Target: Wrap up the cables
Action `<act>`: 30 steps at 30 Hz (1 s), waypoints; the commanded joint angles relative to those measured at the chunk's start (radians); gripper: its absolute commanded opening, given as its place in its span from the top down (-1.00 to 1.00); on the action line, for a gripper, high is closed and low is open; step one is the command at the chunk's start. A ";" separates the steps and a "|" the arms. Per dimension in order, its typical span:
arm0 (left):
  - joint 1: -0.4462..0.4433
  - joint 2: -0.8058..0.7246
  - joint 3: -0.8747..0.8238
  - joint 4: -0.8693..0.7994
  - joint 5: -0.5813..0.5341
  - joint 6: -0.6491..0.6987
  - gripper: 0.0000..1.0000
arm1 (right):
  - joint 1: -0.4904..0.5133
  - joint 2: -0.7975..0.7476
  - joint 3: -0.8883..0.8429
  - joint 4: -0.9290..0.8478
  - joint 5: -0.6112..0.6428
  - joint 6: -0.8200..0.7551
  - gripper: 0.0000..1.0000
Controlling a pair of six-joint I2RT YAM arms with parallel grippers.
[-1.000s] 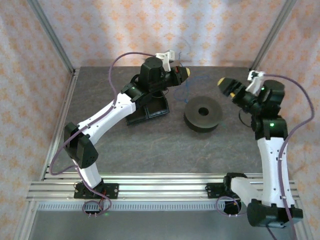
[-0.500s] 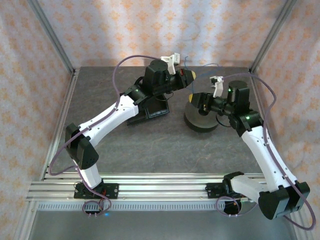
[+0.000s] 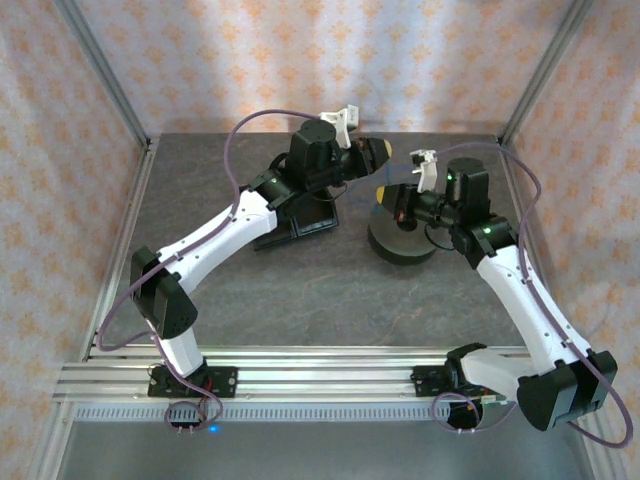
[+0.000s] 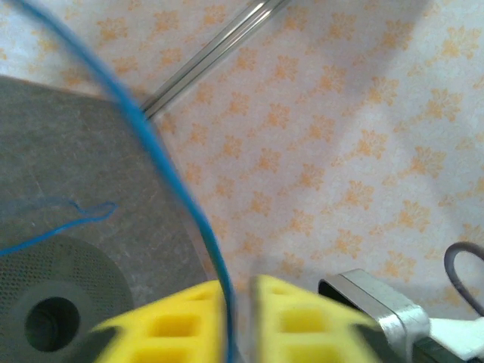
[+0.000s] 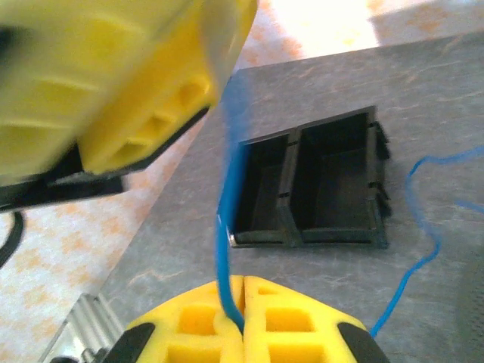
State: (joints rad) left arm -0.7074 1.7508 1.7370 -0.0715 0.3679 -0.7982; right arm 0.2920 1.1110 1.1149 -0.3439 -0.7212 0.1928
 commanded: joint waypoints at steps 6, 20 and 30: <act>-0.007 -0.113 -0.037 -0.131 -0.133 0.119 -0.99 | -0.002 -0.057 0.139 -0.265 0.661 -0.059 1.00; 0.008 0.032 -0.075 -0.453 -0.329 0.206 -0.99 | -0.004 -0.149 0.124 -0.323 0.929 -0.046 1.00; 0.104 0.165 -0.188 -0.403 -0.254 0.182 -0.98 | -0.007 -0.163 0.106 -0.320 0.902 -0.030 1.00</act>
State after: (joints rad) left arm -0.6544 1.9041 1.5864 -0.5056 0.0792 -0.6041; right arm 0.2909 0.9710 1.2278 -0.6540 0.1616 0.1562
